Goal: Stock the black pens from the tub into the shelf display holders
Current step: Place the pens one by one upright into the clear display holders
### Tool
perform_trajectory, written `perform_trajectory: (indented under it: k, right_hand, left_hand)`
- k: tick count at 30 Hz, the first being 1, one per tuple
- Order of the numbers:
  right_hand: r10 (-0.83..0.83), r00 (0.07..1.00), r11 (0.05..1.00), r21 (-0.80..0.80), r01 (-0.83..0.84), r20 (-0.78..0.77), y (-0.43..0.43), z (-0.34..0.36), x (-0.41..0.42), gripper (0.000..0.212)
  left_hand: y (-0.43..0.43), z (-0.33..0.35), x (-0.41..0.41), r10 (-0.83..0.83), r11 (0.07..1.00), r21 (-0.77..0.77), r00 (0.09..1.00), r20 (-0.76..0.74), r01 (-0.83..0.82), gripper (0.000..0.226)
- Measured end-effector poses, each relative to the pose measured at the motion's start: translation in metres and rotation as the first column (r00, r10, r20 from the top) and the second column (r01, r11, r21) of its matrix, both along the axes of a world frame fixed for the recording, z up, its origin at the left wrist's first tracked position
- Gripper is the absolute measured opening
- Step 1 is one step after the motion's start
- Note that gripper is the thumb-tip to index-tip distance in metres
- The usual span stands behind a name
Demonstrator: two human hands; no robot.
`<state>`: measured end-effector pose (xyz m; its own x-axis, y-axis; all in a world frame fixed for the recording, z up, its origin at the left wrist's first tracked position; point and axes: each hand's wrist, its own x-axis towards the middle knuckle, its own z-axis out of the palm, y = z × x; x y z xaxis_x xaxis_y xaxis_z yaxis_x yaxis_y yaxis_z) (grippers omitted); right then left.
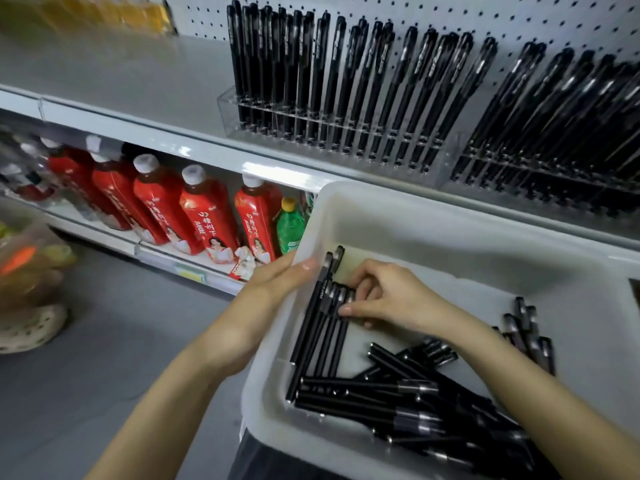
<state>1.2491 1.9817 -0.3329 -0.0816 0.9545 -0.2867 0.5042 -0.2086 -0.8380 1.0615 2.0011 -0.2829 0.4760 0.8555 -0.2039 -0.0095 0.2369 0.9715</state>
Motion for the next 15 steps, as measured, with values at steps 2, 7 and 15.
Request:
perform_trajectory:
  k: [2,7,15]
  right_hand:
    - [-0.02,0.999,0.999,-0.033,0.019,-0.049,-0.002,0.0,0.0,0.039]
    - [-0.055,0.993,0.997,-0.057,0.05,-0.101,-0.006,-0.001,-0.001,0.038]
    - [-0.224,0.95,0.972,-0.124,0.2,-0.22,-0.012,0.008,-0.009,0.032]
  left_hand:
    - [-0.001,0.0,0.001,0.01,1.0,-0.001,1.0,-0.01,-0.01,0.022]
    - [-0.006,0.006,0.004,0.016,1.0,-0.005,0.999,-0.042,-0.016,0.022]
    - [-0.009,-0.004,0.005,0.176,0.958,0.275,0.921,-0.347,-0.08,0.027]
